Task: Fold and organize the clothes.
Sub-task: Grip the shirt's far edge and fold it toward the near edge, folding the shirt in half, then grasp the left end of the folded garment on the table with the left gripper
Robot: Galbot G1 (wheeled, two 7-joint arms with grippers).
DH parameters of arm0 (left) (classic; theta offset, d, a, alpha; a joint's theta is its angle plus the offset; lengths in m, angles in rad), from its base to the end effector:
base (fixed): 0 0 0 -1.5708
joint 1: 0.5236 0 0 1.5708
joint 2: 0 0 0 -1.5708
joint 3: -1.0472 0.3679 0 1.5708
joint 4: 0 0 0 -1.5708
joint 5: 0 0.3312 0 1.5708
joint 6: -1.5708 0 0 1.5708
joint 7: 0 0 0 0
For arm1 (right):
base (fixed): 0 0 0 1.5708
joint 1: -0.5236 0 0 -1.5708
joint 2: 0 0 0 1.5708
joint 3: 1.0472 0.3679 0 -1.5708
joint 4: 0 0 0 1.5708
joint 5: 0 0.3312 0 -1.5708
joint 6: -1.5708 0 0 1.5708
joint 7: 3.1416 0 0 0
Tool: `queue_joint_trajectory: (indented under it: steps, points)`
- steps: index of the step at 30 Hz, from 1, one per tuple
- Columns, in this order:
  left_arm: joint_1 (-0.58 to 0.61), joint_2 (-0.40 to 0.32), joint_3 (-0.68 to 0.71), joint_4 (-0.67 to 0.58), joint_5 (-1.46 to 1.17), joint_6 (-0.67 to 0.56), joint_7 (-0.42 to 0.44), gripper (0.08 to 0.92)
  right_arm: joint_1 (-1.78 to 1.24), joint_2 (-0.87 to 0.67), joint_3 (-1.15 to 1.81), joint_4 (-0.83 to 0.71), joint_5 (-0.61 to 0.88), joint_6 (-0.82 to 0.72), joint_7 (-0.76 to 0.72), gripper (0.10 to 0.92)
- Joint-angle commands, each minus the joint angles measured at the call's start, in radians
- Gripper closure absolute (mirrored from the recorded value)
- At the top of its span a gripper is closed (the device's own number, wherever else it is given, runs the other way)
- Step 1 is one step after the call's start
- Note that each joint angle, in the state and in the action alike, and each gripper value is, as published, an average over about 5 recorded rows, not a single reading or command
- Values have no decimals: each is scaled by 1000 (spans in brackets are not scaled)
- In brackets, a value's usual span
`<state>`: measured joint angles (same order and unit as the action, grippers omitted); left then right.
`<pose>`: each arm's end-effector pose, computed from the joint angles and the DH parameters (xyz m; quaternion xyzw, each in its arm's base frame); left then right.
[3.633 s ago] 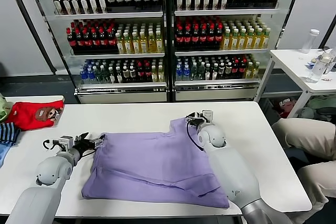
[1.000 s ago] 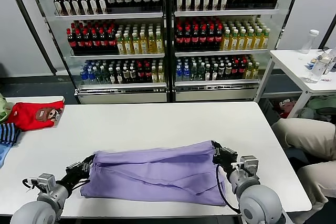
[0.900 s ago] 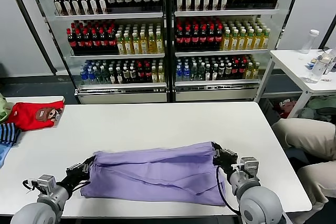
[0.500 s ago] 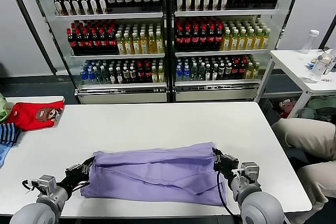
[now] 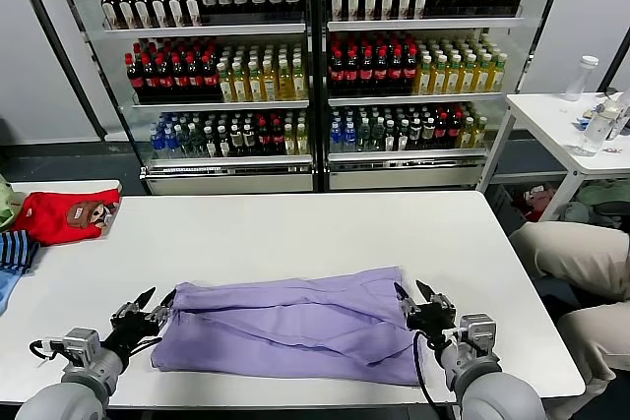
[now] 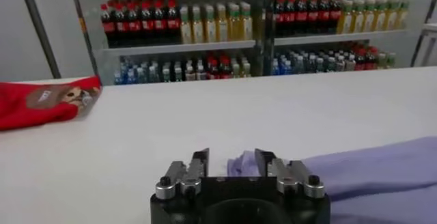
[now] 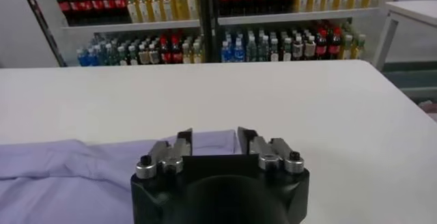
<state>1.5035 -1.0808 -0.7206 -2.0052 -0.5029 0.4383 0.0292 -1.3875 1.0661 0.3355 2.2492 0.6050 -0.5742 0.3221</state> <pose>0.1878 0.1594 -0.2860 -0.0321 -0.9773 -0.0117 0.2093 0.1842 -0.0352 -0.2386 0.1026 -0.9727 -0.0155 0.2077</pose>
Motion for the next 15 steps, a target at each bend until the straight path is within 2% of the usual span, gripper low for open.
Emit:
queue_joint_trajectory:
  steps: [1, 4, 8, 15]
  points:
    - [-21, -82, 150, -40, -5, 83, -236, 386, -36, 3, -10, 37, -68, -3, -6, 353]
    - [-48, -94, 175, -12, -10, 126, -304, 299, -40, 3, -13, 37, -80, -3, -8, 268]
    - [-67, -91, 181, 8, -41, 143, -346, 205, -45, 8, -19, 34, -95, -3, -10, 211]
    - [-68, -94, 186, 17, -67, 144, -366, 177, -46, 14, -27, 27, -114, -3, -12, 202]
